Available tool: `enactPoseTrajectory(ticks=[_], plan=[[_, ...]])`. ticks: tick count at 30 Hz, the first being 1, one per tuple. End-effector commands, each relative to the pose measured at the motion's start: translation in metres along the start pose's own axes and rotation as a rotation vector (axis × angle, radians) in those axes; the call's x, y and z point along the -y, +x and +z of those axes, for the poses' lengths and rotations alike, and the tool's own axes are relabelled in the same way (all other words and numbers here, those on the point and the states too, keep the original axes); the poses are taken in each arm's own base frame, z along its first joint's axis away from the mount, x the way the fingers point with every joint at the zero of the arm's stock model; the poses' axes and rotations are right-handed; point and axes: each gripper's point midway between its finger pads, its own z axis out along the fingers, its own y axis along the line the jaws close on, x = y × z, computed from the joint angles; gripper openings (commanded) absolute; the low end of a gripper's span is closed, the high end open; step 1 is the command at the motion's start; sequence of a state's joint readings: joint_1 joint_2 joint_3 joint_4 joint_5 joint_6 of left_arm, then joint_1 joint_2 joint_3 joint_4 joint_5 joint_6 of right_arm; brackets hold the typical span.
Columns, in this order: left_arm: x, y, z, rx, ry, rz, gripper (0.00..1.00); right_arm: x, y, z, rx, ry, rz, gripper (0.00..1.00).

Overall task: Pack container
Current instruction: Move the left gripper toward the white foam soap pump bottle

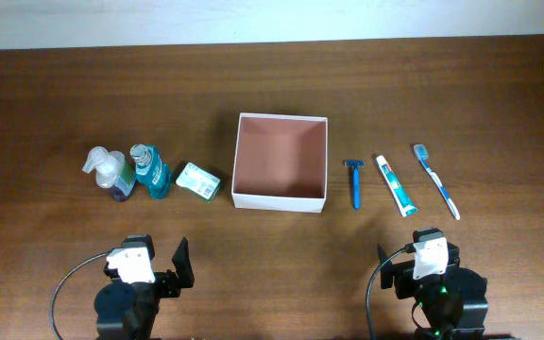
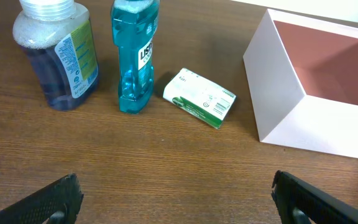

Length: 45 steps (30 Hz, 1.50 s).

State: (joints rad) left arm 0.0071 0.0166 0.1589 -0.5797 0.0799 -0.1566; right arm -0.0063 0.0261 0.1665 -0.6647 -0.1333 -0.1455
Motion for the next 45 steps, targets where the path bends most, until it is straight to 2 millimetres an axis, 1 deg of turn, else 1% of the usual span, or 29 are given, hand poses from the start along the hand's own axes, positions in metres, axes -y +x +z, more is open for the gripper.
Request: enactPoseTrajectory(ticks=[1,6,7,10,13,16,19,21,22,25,27,30,31,33,35,36,39,40,41,42,45], plan=[[0.003,0.000,0.000,0.006,0.017,0.015,0.99,0.001,0.001,0.000,0.004,0.002,0.000,0.99],[0.003,0.000,0.000,0.006,0.017,0.016,0.99,0.001,0.001,0.000,0.004,0.002,0.000,0.99],[0.001,0.000,0.000,0.008,0.007,0.016,0.99,0.001,0.001,0.000,0.004,0.002,0.000,0.99],[-0.013,-0.002,0.000,0.020,-0.076,0.016,0.99,0.001,0.001,0.000,0.004,0.002,0.000,0.99],[-0.013,-0.006,0.000,0.035,-0.077,0.016,0.99,0.001,0.001,0.000,0.004,0.002,0.000,0.99],[0.000,-0.013,0.000,0.061,-0.005,0.019,0.99,0.001,0.001,0.000,0.004,0.002,0.000,0.99],[0.006,-0.029,-0.002,0.127,0.027,0.017,0.99,0.001,0.001,0.000,0.004,0.002,0.000,0.98],[0.025,-0.044,-0.006,0.180,0.135,-0.011,1.00,0.001,0.001,0.000,0.004,0.002,0.000,0.99],[0.031,-0.048,-0.008,0.190,0.167,-0.007,0.99,0.001,0.001,0.000,0.004,0.002,0.000,0.99],[0.034,-0.063,-0.017,0.200,0.173,-0.048,0.99,0.001,0.001,0.000,0.004,0.002,0.000,0.99],[0.038,-0.083,-0.026,0.211,0.176,-0.054,0.99,0.001,0.001,0.000,0.004,0.002,0.000,0.99],[0.041,-0.131,-0.043,0.237,0.147,-0.055,0.99,0.001,0.001,0.000,0.004,0.002,0.000,0.99],[0.040,-0.152,-0.047,0.234,0.120,-0.059,0.99,0.001,0.001,0.000,0.004,0.002,0.000,0.99],[0.036,-0.181,-0.051,0.195,0.059,-0.070,0.99,0.001,0.001,0.000,0.004,0.002,0.000,0.99],[0.029,-0.209,-0.050,0.114,-0.026,-0.052,0.99,0.001,0.001,0.000,0.004,0.002,0.000,0.99],[0.026,-0.223,-0.047,0.059,-0.065,-0.024,0.99,0.001,0.001,0.000,0.004,0.002,0.000,0.99],[0.024,-0.254,-0.034,-0.061,-0.113,0.086,0.99,0.001,0.001,0.000,0.004,0.002,0.000,0.99],[0.026,-0.270,-0.022,-0.115,-0.113,0.175,0.99,0.001,0.001,0.000,0.004,0.002,0.000,0.99],[0.025,-0.279,-0.008,-0.174,-0.111,0.257,0.99,0.001,0.001,0.000,0.004,0.002,0.000,0.99],[0.023,-0.280,0.000,-0.204,-0.116,0.278,0.99,0.001,0.001,0.000,0.004,0.002,0.000,0.99],[0.001,-0.275,0.023,-0.297,-0.174,0.256,1.00,0.001,0.001,0.000,0.004,0.002,0.000,0.99]])
